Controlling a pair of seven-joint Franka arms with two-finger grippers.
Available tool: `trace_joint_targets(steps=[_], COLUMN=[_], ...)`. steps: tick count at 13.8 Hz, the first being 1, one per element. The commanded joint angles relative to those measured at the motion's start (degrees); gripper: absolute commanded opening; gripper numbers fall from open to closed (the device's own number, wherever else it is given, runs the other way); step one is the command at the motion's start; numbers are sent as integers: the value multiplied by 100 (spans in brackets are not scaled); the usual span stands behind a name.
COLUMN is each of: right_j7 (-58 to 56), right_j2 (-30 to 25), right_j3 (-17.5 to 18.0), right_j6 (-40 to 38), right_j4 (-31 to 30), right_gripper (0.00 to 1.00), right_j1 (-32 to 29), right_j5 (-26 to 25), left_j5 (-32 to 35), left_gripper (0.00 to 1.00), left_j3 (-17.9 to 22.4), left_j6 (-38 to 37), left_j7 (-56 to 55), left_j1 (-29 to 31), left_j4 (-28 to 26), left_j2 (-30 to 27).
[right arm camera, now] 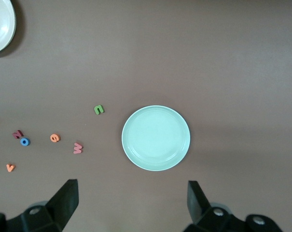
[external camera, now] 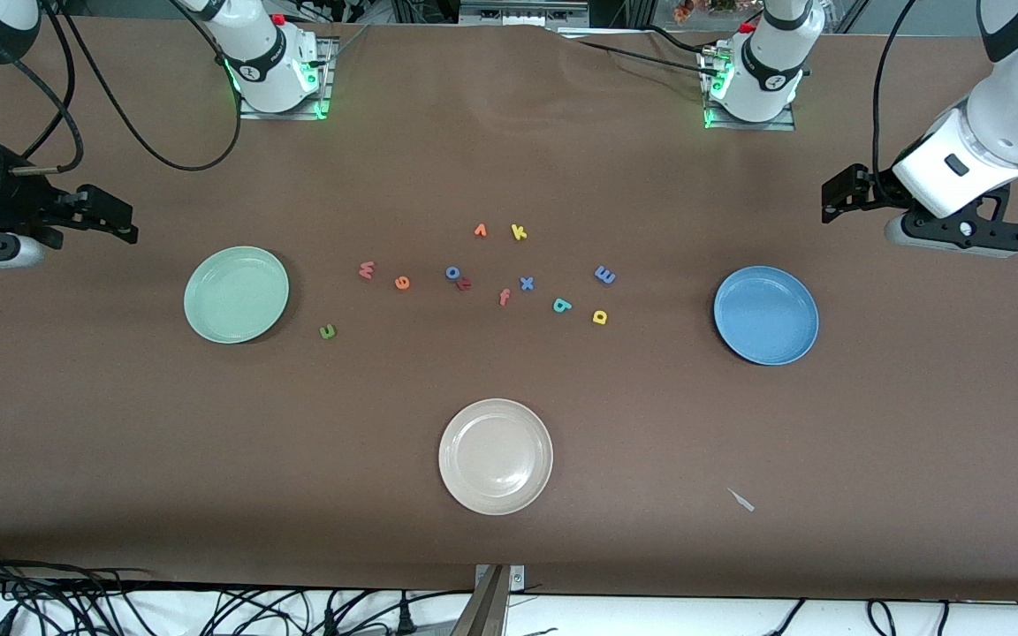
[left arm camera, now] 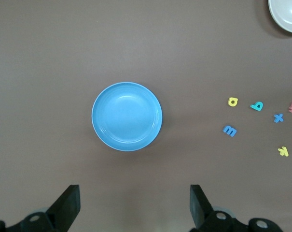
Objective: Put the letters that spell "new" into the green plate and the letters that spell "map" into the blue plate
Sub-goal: 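Move the left gripper from rest toward the scattered foam letters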
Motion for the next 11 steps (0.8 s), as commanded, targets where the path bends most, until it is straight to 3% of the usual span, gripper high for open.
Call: trace_joint_targets(steps=[1, 11], right_j7=[60, 60], right_j2=[-116, -116], right_j3=[4, 4], right_j6=[-49, -84], right_j4=[-80, -89], right_gripper=[100, 100], right_j1=[-9, -9], right_j5=[63, 63], left_j5=[144, 144], left_gripper=[100, 100], left_j3=[-3, -30], left_j6=[-106, -194], left_j7=[87, 35], left_j1=[-52, -61], left_j4=[78, 86], left_j2=[93, 93])
